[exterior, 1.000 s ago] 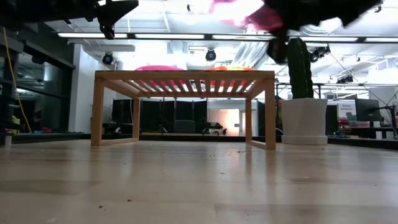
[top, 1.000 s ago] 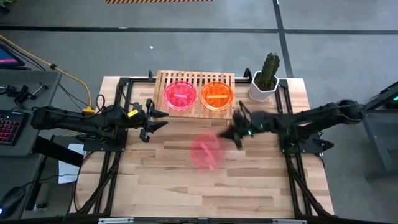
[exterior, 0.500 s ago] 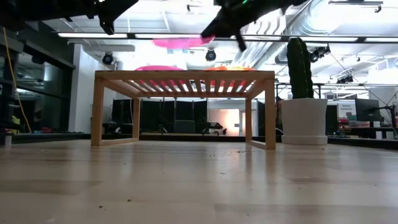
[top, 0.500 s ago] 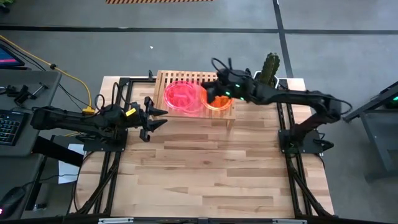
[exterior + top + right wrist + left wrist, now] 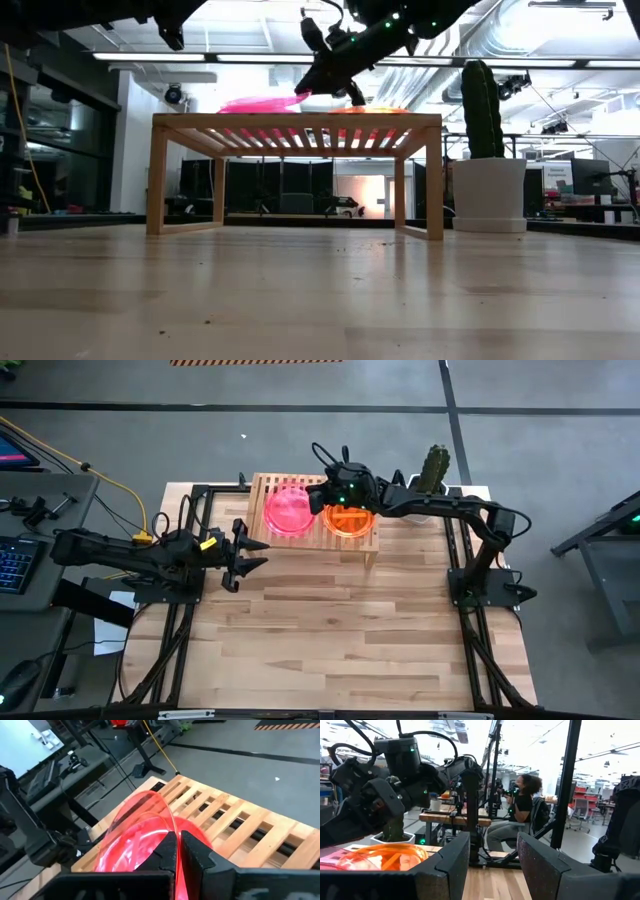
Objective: Place and stack plates onto a shelf
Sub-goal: Stack the pink plate on top of the other pink plate on the shelf, then return to Home Position
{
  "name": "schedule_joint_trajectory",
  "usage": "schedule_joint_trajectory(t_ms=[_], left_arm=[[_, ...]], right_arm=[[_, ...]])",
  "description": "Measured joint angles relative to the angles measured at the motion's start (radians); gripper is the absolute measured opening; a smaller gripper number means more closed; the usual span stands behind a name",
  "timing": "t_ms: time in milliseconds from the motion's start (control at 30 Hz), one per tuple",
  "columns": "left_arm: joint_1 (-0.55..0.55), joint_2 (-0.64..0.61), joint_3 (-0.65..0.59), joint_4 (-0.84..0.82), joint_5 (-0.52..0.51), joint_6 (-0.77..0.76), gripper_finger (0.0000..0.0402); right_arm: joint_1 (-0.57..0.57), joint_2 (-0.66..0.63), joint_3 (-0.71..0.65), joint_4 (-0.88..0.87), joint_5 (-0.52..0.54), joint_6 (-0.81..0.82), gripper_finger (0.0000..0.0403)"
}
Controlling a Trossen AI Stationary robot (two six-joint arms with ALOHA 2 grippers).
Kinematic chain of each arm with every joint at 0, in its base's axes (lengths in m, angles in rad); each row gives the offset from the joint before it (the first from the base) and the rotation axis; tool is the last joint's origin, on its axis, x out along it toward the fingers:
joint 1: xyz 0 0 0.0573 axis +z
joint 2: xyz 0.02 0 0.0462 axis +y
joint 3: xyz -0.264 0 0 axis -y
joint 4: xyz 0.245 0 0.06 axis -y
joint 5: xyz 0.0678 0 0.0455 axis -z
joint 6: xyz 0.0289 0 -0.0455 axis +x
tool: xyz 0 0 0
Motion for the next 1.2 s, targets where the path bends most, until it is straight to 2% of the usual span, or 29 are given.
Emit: schedule_joint_trajectory(t_ms=[200, 333, 533, 667, 800, 900, 1033, 1100, 1200], left_arm=[[0.000, 0.000, 0.000, 0.000, -0.002, -0.005, 0.0156], [0.000, 0.000, 0.000, 0.000, -0.002, -0.005, 0.0156], [0.000, 0.000, 0.000, -0.001, -0.002, 0.001, 0.0156], [0.000, 0.000, 0.000, -0.002, -0.002, 0.001, 0.0156], [0.000, 0.000, 0.000, -0.009, -0.002, 0.002, 0.0156], [0.000, 0.000, 0.000, -0.024, -0.003, 0.002, 0.0156], [0.000, 0.000, 0.000, -0.038, -0.034, 0.003, 0.0156], [0.000, 0.002, 0.000, -0.046, -0.067, 0.003, 0.0156], [0.001, 0.018, 0.000, -0.074, -0.110, -0.006, 0.0156]], right_arm=[[0.005, 0.000, 0.000, 0.002, 0.010, -0.034, 0.0001], [0.009, 0.000, 0.000, 0.003, -0.022, -0.041, 0.0026], [0.011, -0.001, 0.000, 0.011, -0.060, -0.045, 0.0125], [0.009, -0.006, 0.000, 0.006, -0.060, -0.116, 0.0195], [0.002, -0.029, 0.000, -0.008, -0.066, -0.166, 0.0237], [0.001, -0.069, 0.000, -0.087, -0.067, -0.242, 0.0246], [0.013, -0.146, -0.006, -0.305, -0.047, -0.341, 0.0248], [0.035, -0.191, -0.051, -0.364, -0.017, -0.370, 0.0248], [0.079, -0.286, -0.175, -0.362, 0.017, -0.397, 0.0248]])
